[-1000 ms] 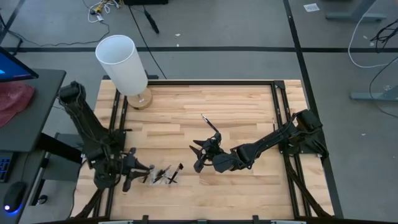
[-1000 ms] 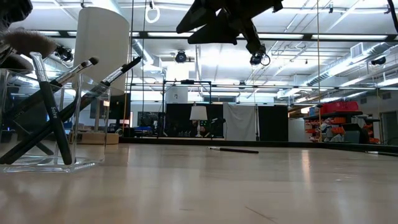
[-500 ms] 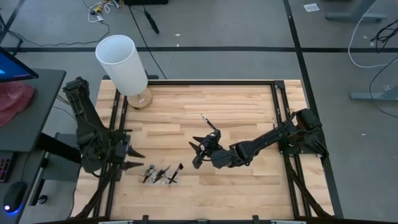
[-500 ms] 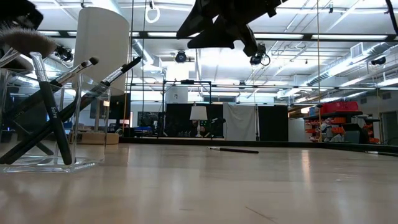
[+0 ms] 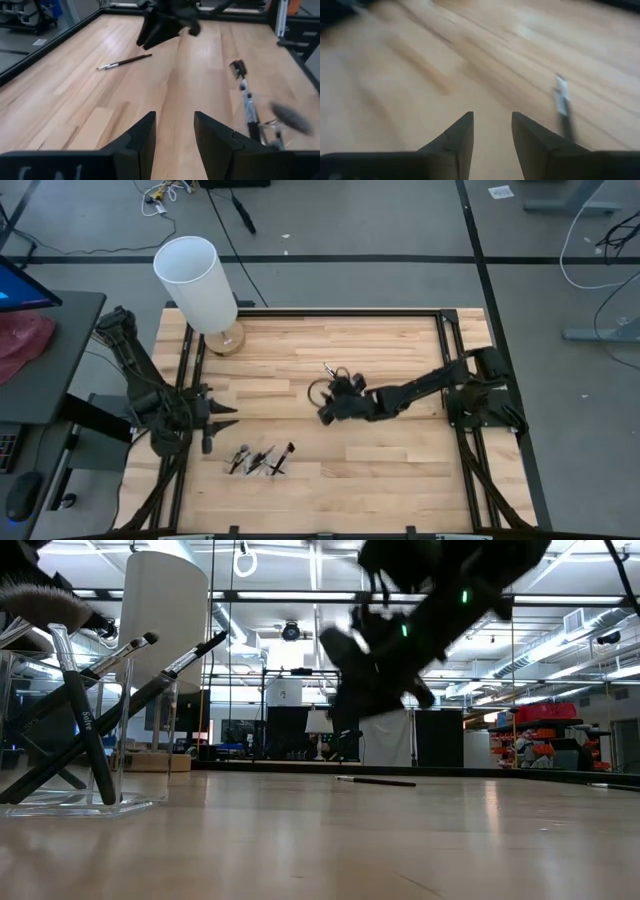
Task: Put items in baskets/containers
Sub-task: Put the eyeshadow brush into the transparent organizer
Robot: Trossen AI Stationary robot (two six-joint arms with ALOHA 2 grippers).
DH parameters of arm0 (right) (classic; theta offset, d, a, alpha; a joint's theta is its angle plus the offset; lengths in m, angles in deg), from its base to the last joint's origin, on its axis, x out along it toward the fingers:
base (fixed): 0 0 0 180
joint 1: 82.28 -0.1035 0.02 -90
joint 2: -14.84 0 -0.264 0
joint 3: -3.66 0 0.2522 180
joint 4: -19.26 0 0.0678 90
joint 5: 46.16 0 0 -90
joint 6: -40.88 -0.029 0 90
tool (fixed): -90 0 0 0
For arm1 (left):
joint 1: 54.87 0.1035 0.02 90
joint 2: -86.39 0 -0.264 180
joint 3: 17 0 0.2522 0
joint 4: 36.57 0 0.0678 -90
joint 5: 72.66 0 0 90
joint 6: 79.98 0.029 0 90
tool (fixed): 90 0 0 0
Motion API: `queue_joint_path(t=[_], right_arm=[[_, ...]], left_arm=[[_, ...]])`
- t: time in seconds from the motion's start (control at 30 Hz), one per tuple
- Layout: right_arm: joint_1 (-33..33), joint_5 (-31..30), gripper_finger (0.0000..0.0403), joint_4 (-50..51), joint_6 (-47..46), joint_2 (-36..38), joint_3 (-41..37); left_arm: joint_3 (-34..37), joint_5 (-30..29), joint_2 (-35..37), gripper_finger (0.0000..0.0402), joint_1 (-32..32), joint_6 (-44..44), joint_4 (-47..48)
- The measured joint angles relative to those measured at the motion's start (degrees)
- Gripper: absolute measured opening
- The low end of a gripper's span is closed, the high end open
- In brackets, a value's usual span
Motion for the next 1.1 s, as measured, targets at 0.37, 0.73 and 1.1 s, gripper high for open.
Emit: queue_joint_path(t=[0.37,0.73,1.1], right_arm=[[13.3,7.7,0.0137,-0.1,1.6,0.0,-7.4],[13.4,7.8,0.0137,-6.0,2.9,0.0,-12.7],[13.1,8.3,0.0137,-9.0,3.4,-0.8,-15.3]], left_arm=[[2.0,-0.4,0.0,0.0138,1.4,-1.2,-0.5],[2.0,-0.4,0.0,0.0138,1.4,-1.2,-0.5],[2.0,-0.4,0.0,0.0138,1.4,-1.1,-0.4]])
